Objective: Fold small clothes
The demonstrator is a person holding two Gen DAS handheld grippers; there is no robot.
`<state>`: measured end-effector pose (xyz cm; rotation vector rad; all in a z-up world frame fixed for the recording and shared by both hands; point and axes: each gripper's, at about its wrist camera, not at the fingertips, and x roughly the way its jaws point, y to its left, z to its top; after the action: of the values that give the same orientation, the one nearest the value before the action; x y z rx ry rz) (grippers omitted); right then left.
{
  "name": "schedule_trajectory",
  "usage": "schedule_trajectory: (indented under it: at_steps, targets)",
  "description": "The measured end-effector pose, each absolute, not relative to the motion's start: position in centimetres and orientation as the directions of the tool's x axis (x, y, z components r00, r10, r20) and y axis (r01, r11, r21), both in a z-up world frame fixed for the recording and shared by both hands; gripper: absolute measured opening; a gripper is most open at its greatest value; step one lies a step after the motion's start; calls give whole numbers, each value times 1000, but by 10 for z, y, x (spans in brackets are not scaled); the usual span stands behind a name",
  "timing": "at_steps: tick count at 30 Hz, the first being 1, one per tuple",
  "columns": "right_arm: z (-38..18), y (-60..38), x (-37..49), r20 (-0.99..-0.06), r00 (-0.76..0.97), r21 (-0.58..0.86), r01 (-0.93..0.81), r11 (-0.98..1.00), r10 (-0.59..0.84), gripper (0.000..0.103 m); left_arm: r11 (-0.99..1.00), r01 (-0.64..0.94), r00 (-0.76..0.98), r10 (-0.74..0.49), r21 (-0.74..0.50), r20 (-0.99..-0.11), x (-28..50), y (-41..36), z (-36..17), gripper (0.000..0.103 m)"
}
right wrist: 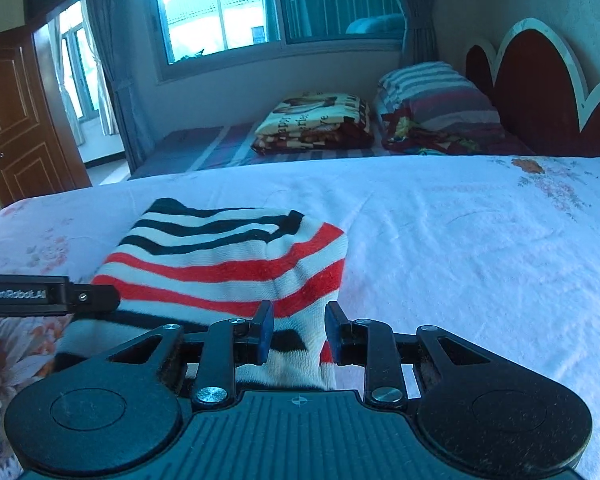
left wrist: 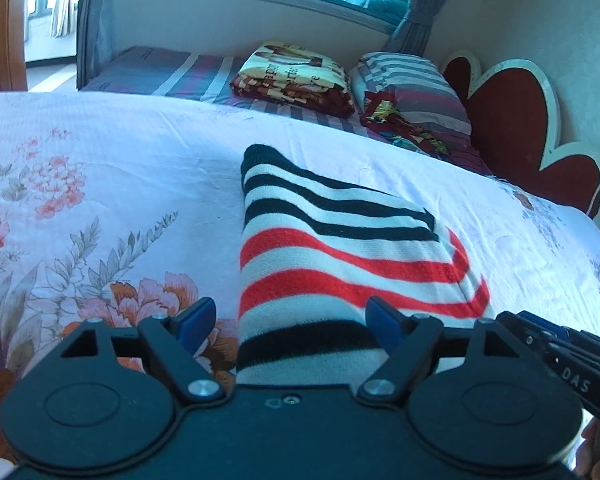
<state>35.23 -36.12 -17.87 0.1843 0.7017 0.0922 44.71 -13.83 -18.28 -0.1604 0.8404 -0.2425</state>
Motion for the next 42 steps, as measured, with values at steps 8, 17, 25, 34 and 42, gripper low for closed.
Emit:
schedule_trajectory:
  at_steps: [8,17,25,34,42]
  targets:
    - [-184,-362,318,-655,740,188,-34,981,152,28,949,206,599,-315,-238,-736,419,-136,-190,85]
    - [-203,-370,310,-687,710,212,-10,977,156,28,942,192,559,-336,-276,-758,407,-125,-219,91]
    - [-209,-374,301,-720,671,249,9,968,179,28,942,200,539,-334,-268,-773,402,-125,-220,92]
    - [-179,-384,310,-692,681,342,17,939,239,28,947,194,557,-323,-258,-765,404,-124,-197,90]
    - [-169,-391,335,-686,677,378,19,926,266,47,948,164,578,-318,-274,-752,419,-123,-183,91]
